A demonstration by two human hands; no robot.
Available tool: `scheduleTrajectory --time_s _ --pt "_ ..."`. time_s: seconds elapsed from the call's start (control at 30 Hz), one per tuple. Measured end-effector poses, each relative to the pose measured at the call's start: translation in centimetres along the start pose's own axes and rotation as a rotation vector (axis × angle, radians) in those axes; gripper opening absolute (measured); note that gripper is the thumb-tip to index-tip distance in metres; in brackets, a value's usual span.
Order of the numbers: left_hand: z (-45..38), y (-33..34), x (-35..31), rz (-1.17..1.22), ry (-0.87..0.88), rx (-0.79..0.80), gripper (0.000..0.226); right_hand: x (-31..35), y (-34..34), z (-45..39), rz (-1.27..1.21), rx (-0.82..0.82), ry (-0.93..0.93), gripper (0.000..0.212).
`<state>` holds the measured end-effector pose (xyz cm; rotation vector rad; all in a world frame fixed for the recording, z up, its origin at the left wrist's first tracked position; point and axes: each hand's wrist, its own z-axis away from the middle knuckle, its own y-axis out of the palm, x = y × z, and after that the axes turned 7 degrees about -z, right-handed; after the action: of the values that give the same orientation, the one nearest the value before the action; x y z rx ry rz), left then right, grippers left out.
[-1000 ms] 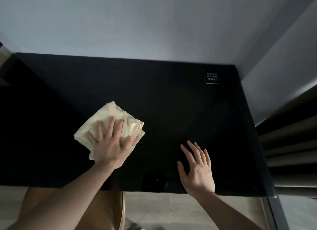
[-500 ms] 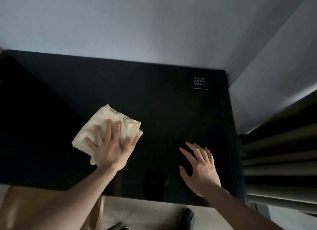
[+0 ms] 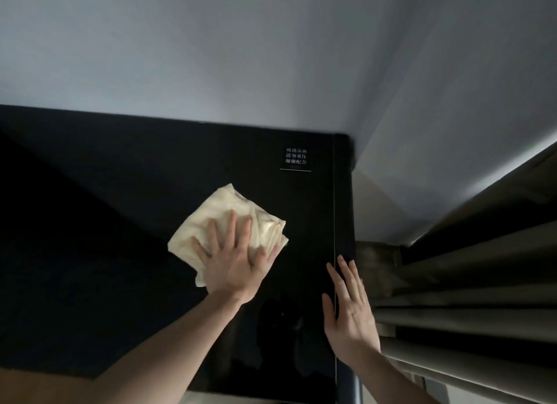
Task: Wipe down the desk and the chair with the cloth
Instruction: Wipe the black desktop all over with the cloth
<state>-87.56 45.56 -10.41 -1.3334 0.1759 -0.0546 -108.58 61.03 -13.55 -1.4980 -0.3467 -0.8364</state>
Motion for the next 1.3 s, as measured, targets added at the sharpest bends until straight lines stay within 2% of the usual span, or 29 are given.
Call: scheduleTrajectory --time_s 0.07,0.23,0.37,0.57,0.63,0.7,0.77,0.83,0.9,0.97,1.07,1.17,1.23,1.3 --pt "-0.1 -0.1 -2.2 -0.007 0.040 -0.013 0.096 0.3 0.4 -0.1 -0.050 -0.050 0.021 0.063" --pt "-0.3 -0.3 -8.1 -0.068 0.140 0.003 0.104 -0.2 0.7 0.1 -0.122 -0.060 0.039 0.067" --pt "-0.6 0.1 -10.8 -0.113 0.241 0.032 0.082 -0.5 0.8 0.1 -0.183 -0.075 0.084 0.071" --pt "0.1 1.1 -11.3 -0.107 0.442 0.066 0.072 -1.2 1.0 0.1 -0.348 -0.279 0.263 0.068" --pt "0.3 0.7 -10.0 -0.097 0.567 0.083 0.070 -1.2 1.0 0.2 -0.366 -0.277 0.248 0.068" --pt "0.3 -0.5 -7.5 0.035 0.657 0.092 0.066 -1.0 0.6 0.0 -0.364 -0.273 0.218 0.068" --pt "0.5 -2.2 -3.8 0.179 0.607 0.077 0.065 -0.2 -0.2 -0.8 -0.331 -0.304 0.170 0.065" --pt "0.9 -3.1 1.4 0.160 0.490 0.011 0.070 1.3 -1.3 -2.3 -0.277 -0.317 0.100 0.063" --pt "1.3 -3.4 7.7 0.111 0.352 -0.035 0.078 2.9 -1.9 -4.4 -0.169 -0.231 0.047 0.064" --pt "2.0 -3.4 14.6 0.069 0.202 -0.046 0.087 4.4 -1.9 -6.3 -0.040 -0.079 0.057 0.073" --pt "3.2 -3.9 24.2 -0.044 -0.022 0.052 0.105 6.1 -0.6 -8.1 0.117 0.098 0.170 0.086" --pt "4.4 -4.6 32.0 -0.102 -0.224 0.209 0.130 7.9 1.2 -8.9 0.239 0.137 0.282 0.089" --pt "4.8 -4.9 34.8 -0.066 -0.275 0.325 0.141 9.4 2.5 -9.1 0.300 0.112 0.305 0.090" --pt "4.9 -4.6 35.6 -0.023 -0.252 0.391 0.143 11.0 3.7 -9.3 0.324 0.099 0.354 0.093"
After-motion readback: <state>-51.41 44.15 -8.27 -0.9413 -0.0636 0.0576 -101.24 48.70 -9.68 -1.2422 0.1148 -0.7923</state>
